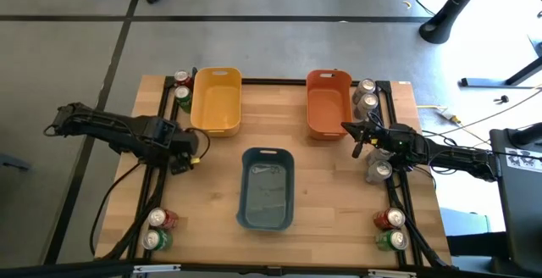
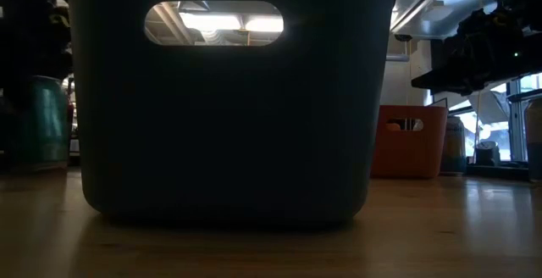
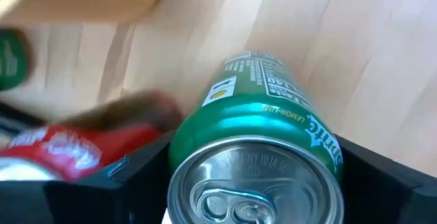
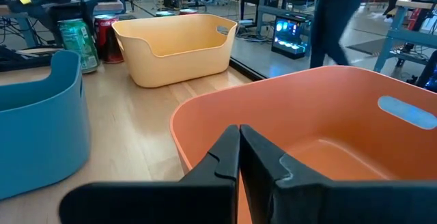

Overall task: Sort soda cans
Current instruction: Put the green soda can into the yellow bin

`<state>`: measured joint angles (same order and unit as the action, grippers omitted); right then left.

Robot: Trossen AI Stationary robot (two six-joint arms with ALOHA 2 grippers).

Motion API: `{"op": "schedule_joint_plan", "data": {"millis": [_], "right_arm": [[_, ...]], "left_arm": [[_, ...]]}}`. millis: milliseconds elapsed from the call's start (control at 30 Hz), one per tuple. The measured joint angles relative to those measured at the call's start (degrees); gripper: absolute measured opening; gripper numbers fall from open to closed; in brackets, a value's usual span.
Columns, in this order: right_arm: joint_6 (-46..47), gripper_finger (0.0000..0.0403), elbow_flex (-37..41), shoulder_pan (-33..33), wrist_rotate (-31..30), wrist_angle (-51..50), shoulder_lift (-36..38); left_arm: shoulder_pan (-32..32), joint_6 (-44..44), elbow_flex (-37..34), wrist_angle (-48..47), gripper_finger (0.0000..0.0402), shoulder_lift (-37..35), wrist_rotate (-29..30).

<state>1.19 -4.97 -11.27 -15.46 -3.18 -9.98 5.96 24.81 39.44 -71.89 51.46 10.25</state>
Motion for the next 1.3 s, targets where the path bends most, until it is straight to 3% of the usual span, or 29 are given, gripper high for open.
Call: {"op": "schedule_joint_plan", "data": {"millis": [233, 633, 867, 1300], "right_arm": [[0.0, 0.0012, 0.0, 0.0, -0.1, 0.0, 0.0], [-0.2, 0.0012, 0.0, 0.0, -0.6, 0.0, 0.0], [-0.2, 0.0012, 0.0, 0.0, -0.6, 0.0, 0.0], [0.0, 0.0012, 0.0, 0.0, -0.6, -2.9, 0.0]], "left_arm": [[0.0, 7.9, 5.2, -0.2, 0.0308, 0.0, -1.0], [-3.8, 12.0, 22.1, -1.5, 0.0307, 2.0, -0.2], [-12.2, 6.6, 32.6, -2.8, 0.0306, 8.2, 0.5], [-36.7, -10.2, 44.0, 0.0, 0.0306, 28.3, 0.9]]}}
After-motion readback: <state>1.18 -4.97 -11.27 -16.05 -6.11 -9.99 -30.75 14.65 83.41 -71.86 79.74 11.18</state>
